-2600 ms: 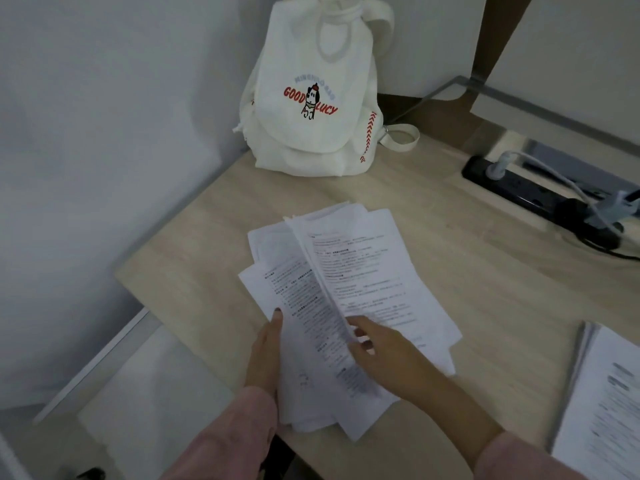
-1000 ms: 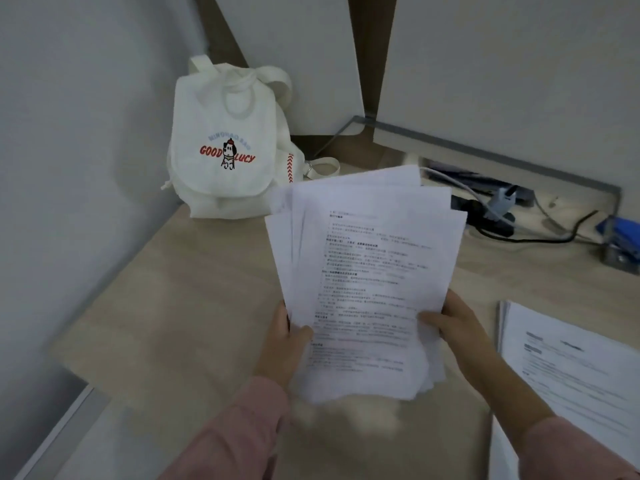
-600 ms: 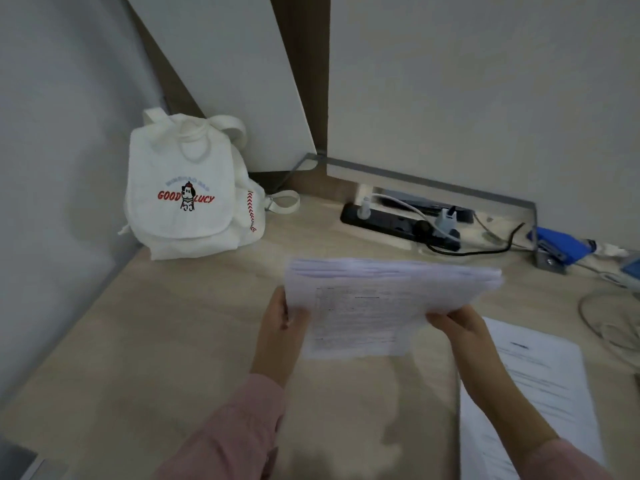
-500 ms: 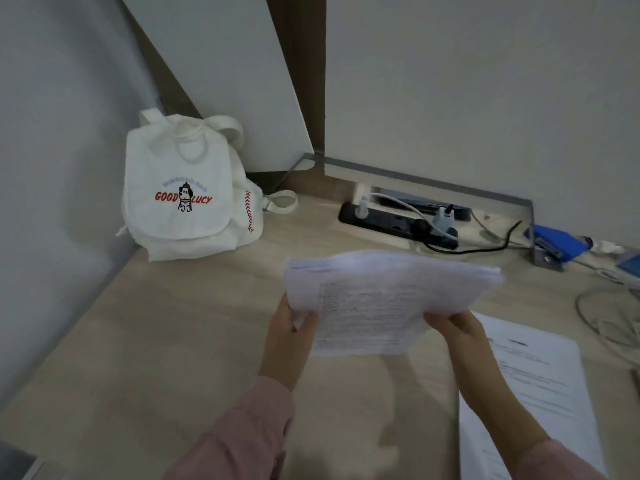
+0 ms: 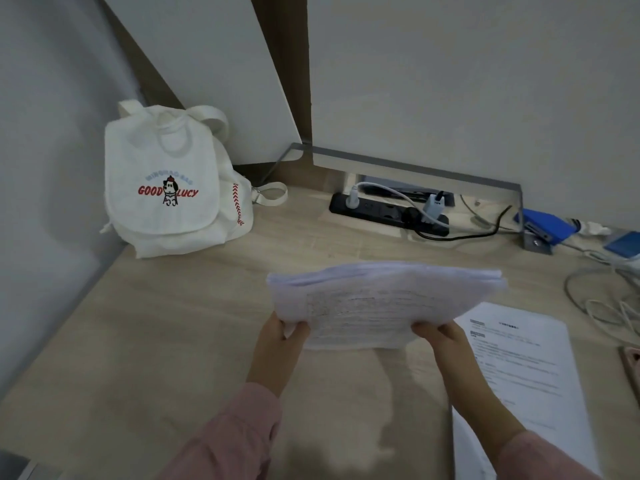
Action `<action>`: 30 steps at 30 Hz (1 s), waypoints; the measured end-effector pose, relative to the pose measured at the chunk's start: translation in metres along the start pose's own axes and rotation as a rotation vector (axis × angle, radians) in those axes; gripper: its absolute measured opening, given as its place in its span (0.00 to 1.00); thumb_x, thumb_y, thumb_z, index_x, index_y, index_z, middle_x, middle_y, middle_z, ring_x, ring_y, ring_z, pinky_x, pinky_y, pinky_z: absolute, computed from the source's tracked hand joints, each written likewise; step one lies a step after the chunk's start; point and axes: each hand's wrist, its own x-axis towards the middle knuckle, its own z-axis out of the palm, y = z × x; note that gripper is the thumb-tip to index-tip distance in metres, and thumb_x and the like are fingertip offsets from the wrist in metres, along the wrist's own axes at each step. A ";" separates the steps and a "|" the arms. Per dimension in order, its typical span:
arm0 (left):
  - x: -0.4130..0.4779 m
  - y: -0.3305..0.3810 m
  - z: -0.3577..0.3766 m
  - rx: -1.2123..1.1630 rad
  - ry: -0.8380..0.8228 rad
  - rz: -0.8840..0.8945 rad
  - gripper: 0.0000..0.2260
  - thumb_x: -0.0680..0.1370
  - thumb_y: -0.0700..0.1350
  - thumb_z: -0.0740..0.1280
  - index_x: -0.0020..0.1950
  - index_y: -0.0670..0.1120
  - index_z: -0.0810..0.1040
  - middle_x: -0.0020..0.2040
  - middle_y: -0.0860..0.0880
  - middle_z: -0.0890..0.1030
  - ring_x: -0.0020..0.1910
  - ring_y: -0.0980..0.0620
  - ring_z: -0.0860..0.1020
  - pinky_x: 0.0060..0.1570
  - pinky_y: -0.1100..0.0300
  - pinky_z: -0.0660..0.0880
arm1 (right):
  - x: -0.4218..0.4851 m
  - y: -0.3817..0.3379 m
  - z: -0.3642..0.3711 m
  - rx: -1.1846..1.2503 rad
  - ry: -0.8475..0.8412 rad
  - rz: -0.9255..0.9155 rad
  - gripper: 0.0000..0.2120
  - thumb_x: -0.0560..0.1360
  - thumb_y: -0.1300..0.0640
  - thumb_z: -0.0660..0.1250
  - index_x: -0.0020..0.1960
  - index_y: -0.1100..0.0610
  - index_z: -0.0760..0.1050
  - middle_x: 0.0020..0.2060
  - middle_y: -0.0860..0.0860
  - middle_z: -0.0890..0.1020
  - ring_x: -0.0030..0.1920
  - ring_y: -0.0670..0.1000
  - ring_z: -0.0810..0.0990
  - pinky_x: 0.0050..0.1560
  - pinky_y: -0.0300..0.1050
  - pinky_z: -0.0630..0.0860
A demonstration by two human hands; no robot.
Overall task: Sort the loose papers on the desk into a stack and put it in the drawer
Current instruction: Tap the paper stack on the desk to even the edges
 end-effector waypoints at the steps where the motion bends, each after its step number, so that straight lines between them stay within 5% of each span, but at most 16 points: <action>1: -0.001 0.002 0.001 -0.014 -0.020 0.005 0.09 0.71 0.35 0.67 0.47 0.47 0.76 0.42 0.53 0.79 0.38 0.67 0.77 0.38 0.78 0.70 | -0.001 0.000 -0.004 0.013 0.001 0.000 0.11 0.74 0.68 0.61 0.47 0.54 0.76 0.46 0.49 0.80 0.48 0.45 0.77 0.45 0.39 0.71; 3: -0.002 0.004 0.005 -0.021 -0.078 -0.002 0.15 0.73 0.30 0.65 0.47 0.52 0.76 0.45 0.57 0.80 0.40 0.71 0.78 0.43 0.76 0.73 | -0.002 0.003 -0.016 0.023 -0.007 0.001 0.12 0.75 0.67 0.62 0.54 0.56 0.78 0.51 0.50 0.81 0.52 0.47 0.78 0.48 0.41 0.72; 5: -0.005 0.007 0.015 -0.034 -0.147 -0.042 0.16 0.74 0.32 0.64 0.50 0.53 0.76 0.47 0.58 0.82 0.47 0.64 0.81 0.47 0.69 0.76 | -0.003 0.007 -0.030 0.010 0.001 0.014 0.14 0.75 0.65 0.62 0.58 0.57 0.76 0.52 0.50 0.82 0.52 0.48 0.79 0.47 0.41 0.73; 9: -0.011 0.011 0.046 -0.016 -0.265 -0.153 0.10 0.76 0.37 0.62 0.51 0.51 0.76 0.48 0.52 0.83 0.45 0.54 0.82 0.43 0.61 0.78 | -0.005 0.024 -0.070 -0.040 0.065 0.111 0.08 0.75 0.64 0.63 0.54 0.62 0.76 0.50 0.57 0.83 0.50 0.57 0.81 0.52 0.57 0.77; 12: -0.016 0.010 0.082 0.055 -0.368 -0.191 0.07 0.77 0.39 0.61 0.52 0.49 0.73 0.48 0.52 0.80 0.44 0.57 0.80 0.37 0.69 0.75 | -0.008 0.043 -0.104 -0.055 0.161 0.196 0.08 0.76 0.63 0.63 0.53 0.62 0.76 0.49 0.59 0.82 0.49 0.62 0.81 0.54 0.60 0.77; 16: -0.026 -0.003 0.132 0.109 -0.475 -0.272 0.07 0.77 0.39 0.61 0.47 0.52 0.71 0.50 0.49 0.80 0.47 0.53 0.80 0.44 0.64 0.75 | -0.013 0.069 -0.149 -0.087 0.261 0.269 0.06 0.76 0.61 0.62 0.49 0.61 0.77 0.48 0.60 0.82 0.49 0.63 0.80 0.56 0.65 0.75; 22: -0.043 -0.016 0.193 0.150 -0.562 -0.355 0.09 0.77 0.38 0.60 0.51 0.52 0.71 0.50 0.51 0.78 0.50 0.54 0.77 0.49 0.64 0.73 | -0.013 0.095 -0.203 -0.118 0.351 0.312 0.07 0.76 0.62 0.61 0.50 0.60 0.76 0.46 0.58 0.82 0.47 0.60 0.81 0.51 0.58 0.77; 26: -0.050 -0.019 0.220 0.211 -0.570 -0.370 0.09 0.77 0.38 0.60 0.54 0.49 0.73 0.49 0.55 0.78 0.49 0.57 0.76 0.49 0.65 0.73 | -0.004 0.109 -0.224 -0.167 0.363 0.315 0.09 0.75 0.65 0.60 0.52 0.59 0.76 0.44 0.56 0.81 0.41 0.54 0.79 0.39 0.46 0.74; 30: -0.046 -0.067 0.234 0.307 -0.452 -0.327 0.20 0.66 0.49 0.63 0.57 0.48 0.77 0.58 0.46 0.77 0.56 0.51 0.77 0.60 0.49 0.75 | 0.009 0.132 -0.237 -0.191 0.395 0.369 0.15 0.73 0.66 0.62 0.58 0.61 0.76 0.49 0.60 0.80 0.46 0.59 0.78 0.45 0.46 0.72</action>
